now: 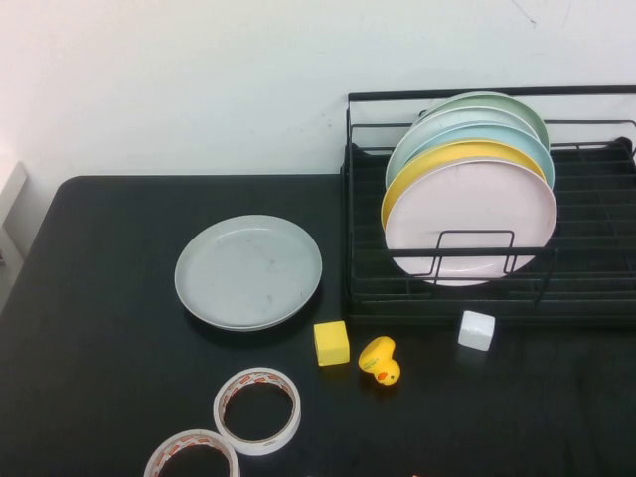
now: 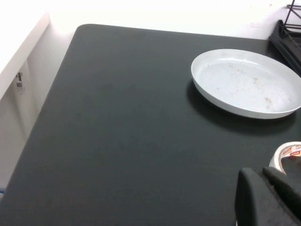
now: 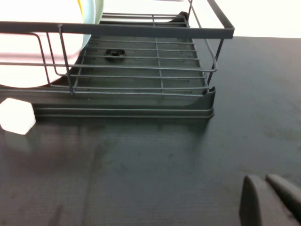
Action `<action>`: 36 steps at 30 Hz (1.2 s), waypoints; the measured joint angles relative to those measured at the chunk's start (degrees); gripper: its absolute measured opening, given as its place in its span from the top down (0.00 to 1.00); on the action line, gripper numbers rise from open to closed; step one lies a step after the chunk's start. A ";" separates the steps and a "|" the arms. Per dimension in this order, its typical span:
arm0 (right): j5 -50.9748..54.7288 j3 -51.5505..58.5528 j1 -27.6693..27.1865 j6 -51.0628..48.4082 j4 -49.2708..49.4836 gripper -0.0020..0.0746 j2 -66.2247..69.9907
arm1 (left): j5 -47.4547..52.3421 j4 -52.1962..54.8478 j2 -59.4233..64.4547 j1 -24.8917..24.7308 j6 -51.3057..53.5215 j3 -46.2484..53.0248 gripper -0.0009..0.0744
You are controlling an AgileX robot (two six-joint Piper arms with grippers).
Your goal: Place plate on rack
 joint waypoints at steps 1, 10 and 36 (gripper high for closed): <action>0.00 0.00 0.00 0.00 0.00 0.98 0.00 | 0.00 0.00 0.00 0.00 0.00 0.00 0.99; 0.00 0.00 0.00 0.00 0.11 0.98 0.00 | -1.13 -9.89 0.00 0.00 0.00 0.00 0.99; -5.59 0.60 0.00 6.42 48.29 0.98 0.00 | -21.67 -67.10 0.00 0.00 5.17 -0.58 0.99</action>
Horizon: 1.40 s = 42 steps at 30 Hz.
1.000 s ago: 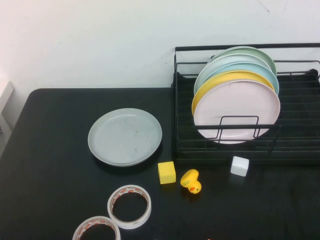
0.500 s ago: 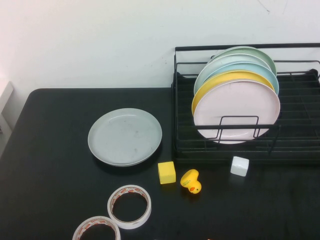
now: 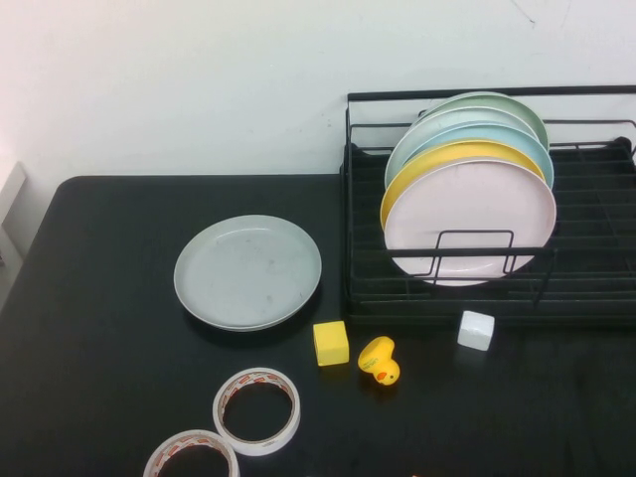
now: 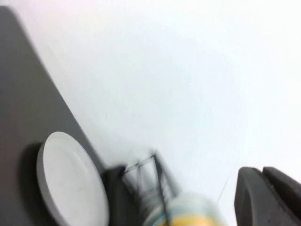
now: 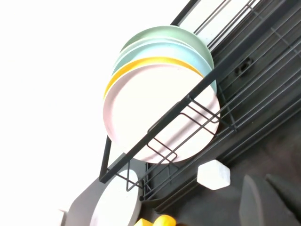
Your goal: Place plate on rack
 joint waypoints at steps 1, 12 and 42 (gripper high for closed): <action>0.00 0.00 0.00 0.00 0.00 0.98 0.00 | 2.54 2.77 0.00 0.00 1.77 -0.94 0.99; 4.30 0.00 0.00 -4.58 0.00 0.98 0.00 | 25.41 32.72 22.16 0.00 18.07 -26.54 0.99; 6.81 0.00 0.00 -7.32 0.33 0.98 0.00 | 60.49 49.92 109.79 0.00 8.09 -88.67 0.32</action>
